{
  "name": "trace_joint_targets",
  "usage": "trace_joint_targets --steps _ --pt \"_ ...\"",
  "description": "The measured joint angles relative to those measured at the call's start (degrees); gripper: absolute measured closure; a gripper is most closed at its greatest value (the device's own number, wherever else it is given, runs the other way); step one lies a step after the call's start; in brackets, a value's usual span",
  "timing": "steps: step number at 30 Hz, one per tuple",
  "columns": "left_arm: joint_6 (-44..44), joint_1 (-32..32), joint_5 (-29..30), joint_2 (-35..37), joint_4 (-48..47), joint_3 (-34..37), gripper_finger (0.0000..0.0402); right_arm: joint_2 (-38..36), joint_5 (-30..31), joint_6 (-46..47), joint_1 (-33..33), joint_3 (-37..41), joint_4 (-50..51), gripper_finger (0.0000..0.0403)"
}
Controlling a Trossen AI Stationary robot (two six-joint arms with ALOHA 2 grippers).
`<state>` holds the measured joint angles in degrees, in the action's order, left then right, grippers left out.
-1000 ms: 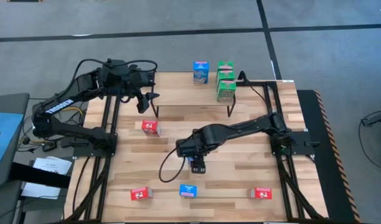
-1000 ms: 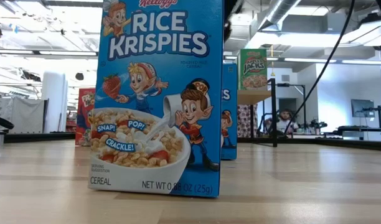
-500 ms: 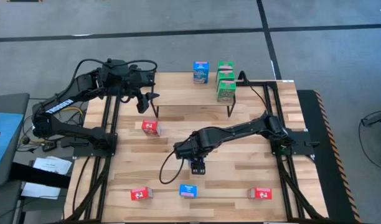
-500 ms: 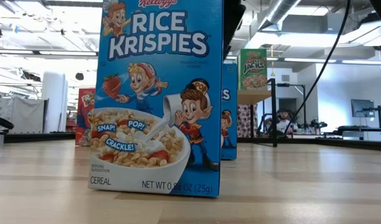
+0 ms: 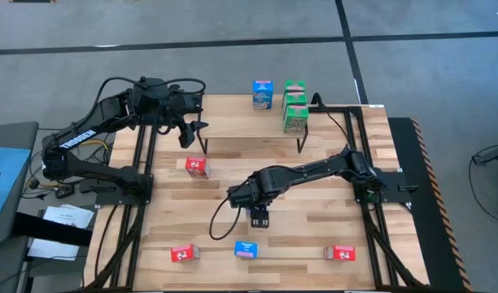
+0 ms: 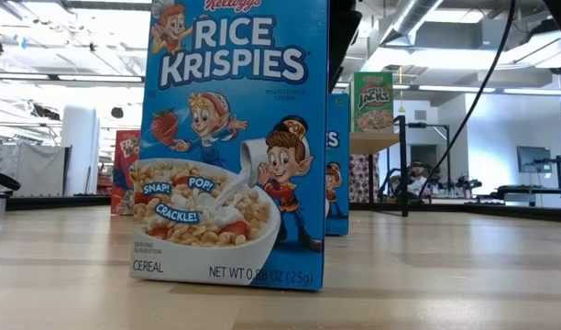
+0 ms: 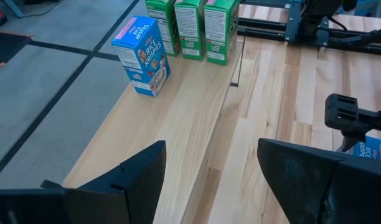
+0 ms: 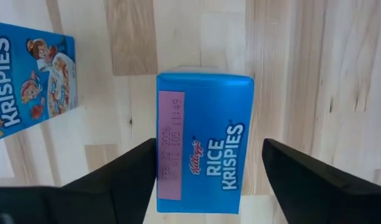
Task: Stack cereal on shelf
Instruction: Put the top blue cereal box on the shelf aligned with the other blue cereal box
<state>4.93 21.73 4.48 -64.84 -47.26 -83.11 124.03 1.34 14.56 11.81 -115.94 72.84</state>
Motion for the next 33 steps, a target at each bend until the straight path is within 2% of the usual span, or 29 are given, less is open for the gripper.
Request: trace_joint_targets --steps 8,23,33 --pt "0.0 0.01 -0.01 0.0 -0.01 0.0 0.0159 0.0 0.0 0.62 0.0 -0.01 0.41 0.0112" --pt "0.0 -0.01 -0.01 0.0 -0.01 0.0 0.0159 0.0 -1.46 1.4 -0.08 -0.02 1.1 0.0117" --pt "0.0 0.01 -0.01 0.0 -0.01 0.0 0.0159 0.0 -1.49 1.95 -0.33 0.0 1.48 0.0168"
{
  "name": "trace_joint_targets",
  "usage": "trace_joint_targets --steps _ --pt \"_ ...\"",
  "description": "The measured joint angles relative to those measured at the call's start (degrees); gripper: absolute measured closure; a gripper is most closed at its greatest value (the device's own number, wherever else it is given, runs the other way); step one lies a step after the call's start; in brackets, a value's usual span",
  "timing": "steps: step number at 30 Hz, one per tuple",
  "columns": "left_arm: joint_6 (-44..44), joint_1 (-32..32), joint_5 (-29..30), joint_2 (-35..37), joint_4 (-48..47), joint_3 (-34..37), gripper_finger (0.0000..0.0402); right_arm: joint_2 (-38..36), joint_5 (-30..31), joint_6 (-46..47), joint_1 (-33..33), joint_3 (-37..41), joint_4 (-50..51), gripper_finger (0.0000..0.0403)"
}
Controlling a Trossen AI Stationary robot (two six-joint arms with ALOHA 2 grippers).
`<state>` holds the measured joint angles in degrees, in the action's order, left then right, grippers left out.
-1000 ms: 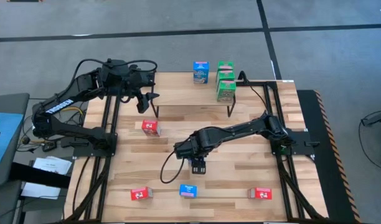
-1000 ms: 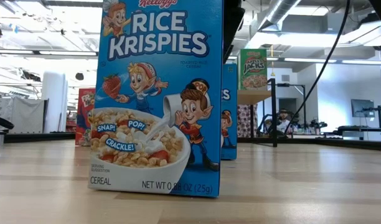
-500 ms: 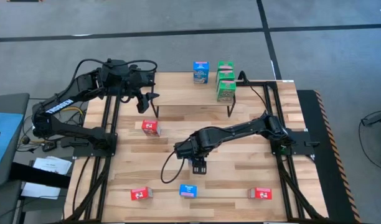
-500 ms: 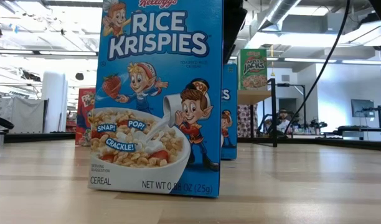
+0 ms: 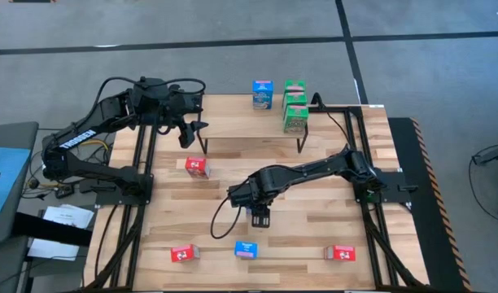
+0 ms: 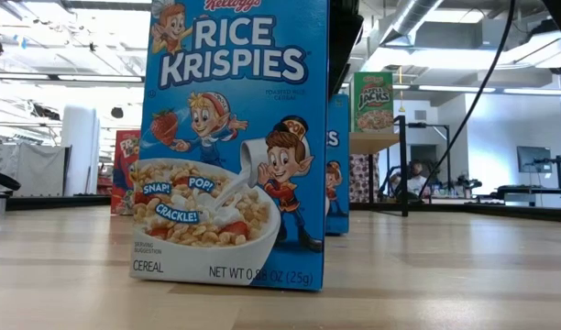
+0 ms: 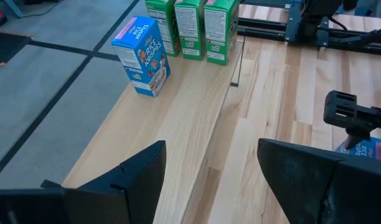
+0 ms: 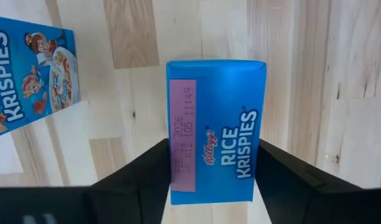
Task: Stack cereal on shelf
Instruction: Put the top blue cereal box on the shelf aligned with the other blue cereal box
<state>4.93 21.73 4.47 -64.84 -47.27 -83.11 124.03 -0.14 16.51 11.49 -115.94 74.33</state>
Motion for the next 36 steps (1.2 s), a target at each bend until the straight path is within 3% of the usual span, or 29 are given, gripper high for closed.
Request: trace_joint_targets --steps 6,11,19,28,36 --pt "0.0 -0.01 0.0 0.0 0.0 0.0 0.0159 0.0 0.02 0.03 -0.3 -0.02 0.11 0.0202" --pt "0.0 -0.01 0.01 0.0 0.0 0.0 0.0159 0.0 0.01 -0.02 -0.74 -0.32 0.85 0.0204" --pt "0.0 0.0 0.0 0.0 0.0 0.0 0.0159 0.02 0.04 -3.3 -2.81 -7.13 7.44 0.0204" --pt "0.0 -0.01 0.01 0.0 0.0 0.0 0.0159 -0.08 0.04 -12.06 -8.8 -17.67 15.66 0.0204" --pt "0.0 -0.01 0.02 0.0 0.02 0.0 0.0159 -3.76 0.11 -16.37 -16.49 -19.16 15.72 0.0203"
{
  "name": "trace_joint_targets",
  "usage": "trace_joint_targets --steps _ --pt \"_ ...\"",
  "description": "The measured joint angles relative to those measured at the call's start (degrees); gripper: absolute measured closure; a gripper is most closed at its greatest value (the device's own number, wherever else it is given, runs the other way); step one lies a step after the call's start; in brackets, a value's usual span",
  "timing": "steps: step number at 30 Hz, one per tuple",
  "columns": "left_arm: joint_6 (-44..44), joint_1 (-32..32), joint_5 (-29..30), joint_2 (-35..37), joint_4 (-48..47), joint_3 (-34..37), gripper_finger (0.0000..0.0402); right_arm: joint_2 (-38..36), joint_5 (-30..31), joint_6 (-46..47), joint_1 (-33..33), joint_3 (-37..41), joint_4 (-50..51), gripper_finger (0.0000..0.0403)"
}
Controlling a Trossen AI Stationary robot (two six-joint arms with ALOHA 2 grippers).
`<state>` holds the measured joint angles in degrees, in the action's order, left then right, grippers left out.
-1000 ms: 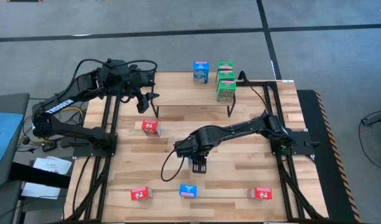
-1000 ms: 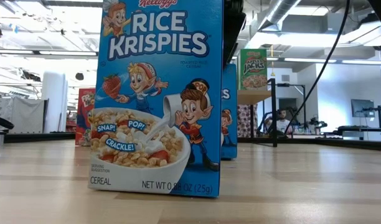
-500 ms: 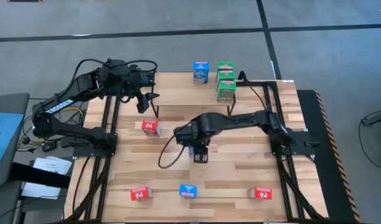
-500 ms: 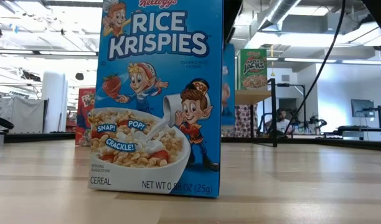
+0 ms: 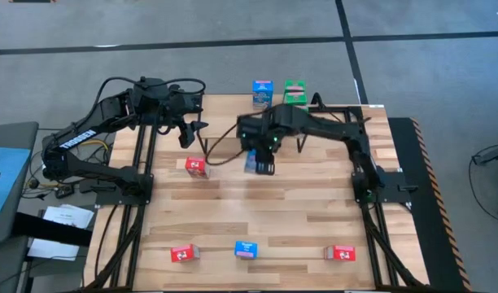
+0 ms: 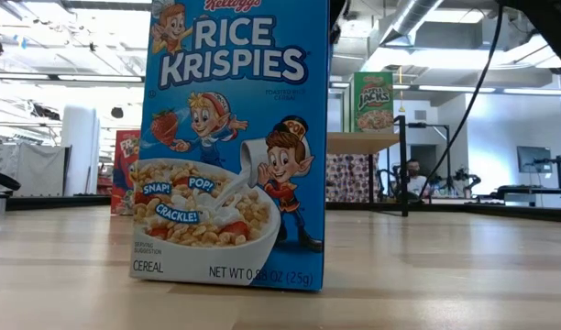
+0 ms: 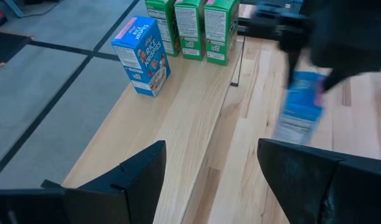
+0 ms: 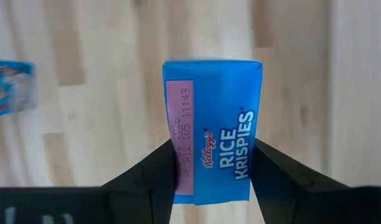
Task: Stack cereal on shelf
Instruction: Put the top blue cereal box on the shelf aligned with the other blue cereal box
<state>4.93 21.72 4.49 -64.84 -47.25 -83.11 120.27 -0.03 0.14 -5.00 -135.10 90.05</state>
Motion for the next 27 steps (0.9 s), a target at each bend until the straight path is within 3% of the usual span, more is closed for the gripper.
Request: trace_joint_targets --steps 10,27 --pt "0.0 0.01 -0.02 0.0 -0.02 0.0 0.0159 -1.71 0.56 -6.14 -6.02 0.07 -0.03 0.0203" --pt "0.0 0.02 -0.02 0.0 -0.03 0.0 0.0159 -6.88 12.31 -21.08 -11.94 0.12 -2.93 0.0203"
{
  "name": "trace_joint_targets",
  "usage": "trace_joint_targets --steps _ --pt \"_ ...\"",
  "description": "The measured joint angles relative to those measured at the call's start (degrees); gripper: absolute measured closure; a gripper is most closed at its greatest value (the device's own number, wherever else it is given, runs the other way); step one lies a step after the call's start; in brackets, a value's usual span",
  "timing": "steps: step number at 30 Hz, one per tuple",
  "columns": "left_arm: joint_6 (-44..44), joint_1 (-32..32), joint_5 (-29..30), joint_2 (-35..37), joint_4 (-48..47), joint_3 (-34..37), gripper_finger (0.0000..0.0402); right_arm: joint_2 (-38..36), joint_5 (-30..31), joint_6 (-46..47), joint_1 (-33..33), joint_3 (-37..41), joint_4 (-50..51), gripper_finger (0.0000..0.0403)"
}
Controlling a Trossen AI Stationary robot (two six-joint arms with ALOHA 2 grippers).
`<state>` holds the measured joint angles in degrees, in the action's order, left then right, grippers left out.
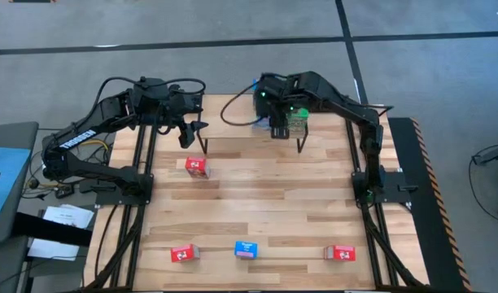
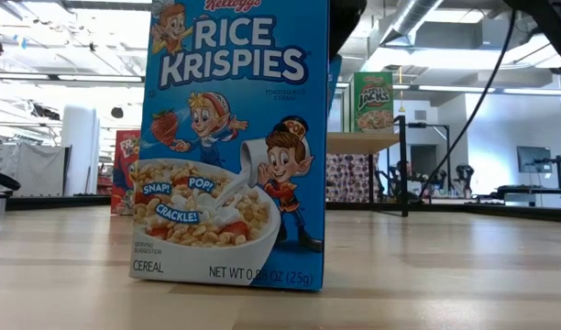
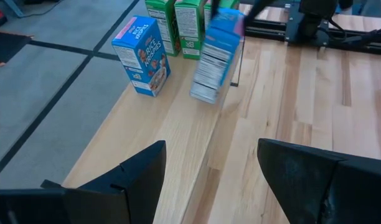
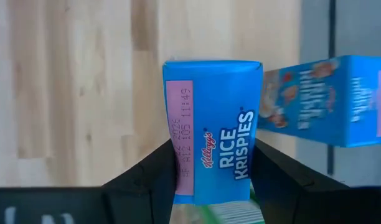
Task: Stack cereal on shelf
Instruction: Put the top blue cereal box on the shelf aligned with the other blue cereal box
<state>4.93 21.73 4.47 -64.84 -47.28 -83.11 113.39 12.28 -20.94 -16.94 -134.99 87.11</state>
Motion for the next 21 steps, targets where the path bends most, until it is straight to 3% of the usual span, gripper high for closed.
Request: trace_joint_targets --steps 10,21 --pt "0.0 0.0 0.0 0.0 0.02 0.0 0.0159 -0.11 -0.16 -7.91 -5.53 -0.01 -4.51 0.0203" --pt "0.0 0.0 0.0 -0.01 0.02 0.0 0.0159 0.83 -1.72 -9.11 -7.14 -0.08 -4.04 0.0203"
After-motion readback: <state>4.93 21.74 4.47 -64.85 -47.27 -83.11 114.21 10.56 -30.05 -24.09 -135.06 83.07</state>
